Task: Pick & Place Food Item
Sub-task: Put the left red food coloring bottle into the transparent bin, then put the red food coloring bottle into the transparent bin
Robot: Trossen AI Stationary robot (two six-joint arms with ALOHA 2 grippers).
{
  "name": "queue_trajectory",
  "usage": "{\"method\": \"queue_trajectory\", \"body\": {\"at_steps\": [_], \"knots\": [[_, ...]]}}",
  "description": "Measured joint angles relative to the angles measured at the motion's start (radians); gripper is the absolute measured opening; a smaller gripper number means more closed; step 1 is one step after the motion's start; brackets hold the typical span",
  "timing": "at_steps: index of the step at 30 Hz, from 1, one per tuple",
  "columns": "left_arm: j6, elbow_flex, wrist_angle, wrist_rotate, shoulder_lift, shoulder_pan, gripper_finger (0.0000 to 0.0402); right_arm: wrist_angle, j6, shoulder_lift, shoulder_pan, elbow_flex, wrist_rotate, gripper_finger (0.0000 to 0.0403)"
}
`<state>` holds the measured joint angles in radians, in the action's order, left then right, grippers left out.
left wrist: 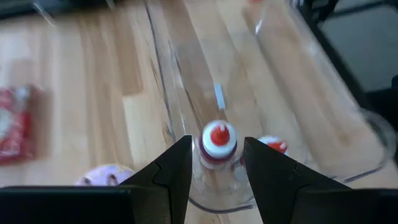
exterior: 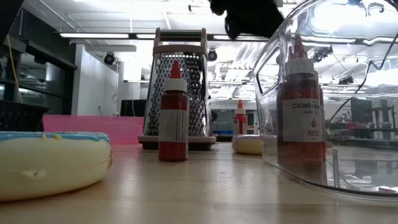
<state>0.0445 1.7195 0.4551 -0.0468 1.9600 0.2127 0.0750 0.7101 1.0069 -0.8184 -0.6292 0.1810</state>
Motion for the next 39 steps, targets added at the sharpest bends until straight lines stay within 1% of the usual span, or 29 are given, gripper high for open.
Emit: {"method": "queue_trajectory", "body": {"at_steps": [4,7,11,18,22,29,34,39], "knots": [[-0.016,0.001,0.004,0.000,-0.066,-0.001,0.0139,0.000,0.000,0.000,0.000,0.000,0.000,0.0288],[-0.031,0.001,0.048,-0.001,-0.111,0.000,0.0139,-0.001,-0.006,0.000,0.000,0.000,0.001,0.0288],[-0.093,0.001,0.137,-0.004,-0.144,0.008,0.0139,-0.013,-0.007,0.000,0.000,0.000,0.003,0.0287],[-0.186,0.001,0.330,-0.015,-0.145,0.023,0.0139,-0.013,-0.008,0.000,0.000,0.000,0.004,0.0287],[-0.201,0.001,0.351,-0.015,-0.142,0.036,0.0139,-0.014,-0.008,0.000,0.000,0.000,0.029,0.0287],[-0.202,0.001,0.421,-0.015,-0.142,0.068,0.0139,-0.014,-0.008,0.000,0.001,0.000,0.030,0.0287],[-0.166,0.000,0.461,-0.012,-0.139,0.080,0.0139,-0.014,-0.008,0.000,0.001,0.000,0.030,0.0287],[-0.151,-0.001,0.468,0.002,-0.129,0.077,0.0139,-0.014,-0.008,0.000,0.001,0.000,0.030,0.0287]]}}
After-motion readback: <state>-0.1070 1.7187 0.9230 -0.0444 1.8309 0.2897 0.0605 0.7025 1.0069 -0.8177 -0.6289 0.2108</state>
